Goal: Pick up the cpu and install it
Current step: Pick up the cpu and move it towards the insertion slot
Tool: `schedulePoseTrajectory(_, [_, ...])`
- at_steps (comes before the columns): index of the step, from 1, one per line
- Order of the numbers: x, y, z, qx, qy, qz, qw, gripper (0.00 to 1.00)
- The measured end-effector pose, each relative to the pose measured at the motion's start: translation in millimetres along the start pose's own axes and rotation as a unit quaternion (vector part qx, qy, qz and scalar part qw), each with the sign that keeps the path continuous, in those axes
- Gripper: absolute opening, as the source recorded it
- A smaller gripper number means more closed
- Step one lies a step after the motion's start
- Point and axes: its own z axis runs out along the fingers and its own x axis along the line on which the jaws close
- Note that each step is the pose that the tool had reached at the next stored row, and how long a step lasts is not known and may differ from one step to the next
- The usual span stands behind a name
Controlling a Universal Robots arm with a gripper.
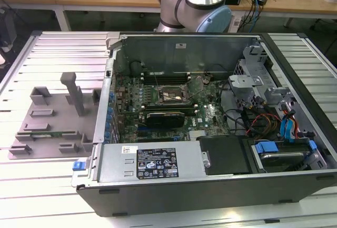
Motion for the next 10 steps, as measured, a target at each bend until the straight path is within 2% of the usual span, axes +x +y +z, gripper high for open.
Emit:
schedulePoseTrajectory(4, [-0.3, 0.7, -14.4, 0.0000, 0.0000, 0.000, 1.0000, 0.55])
schedulePoseTrajectory(10, [-0.5, 0.9, -16.1, 0.0000, 0.0000, 0.000, 1.0000, 0.55])
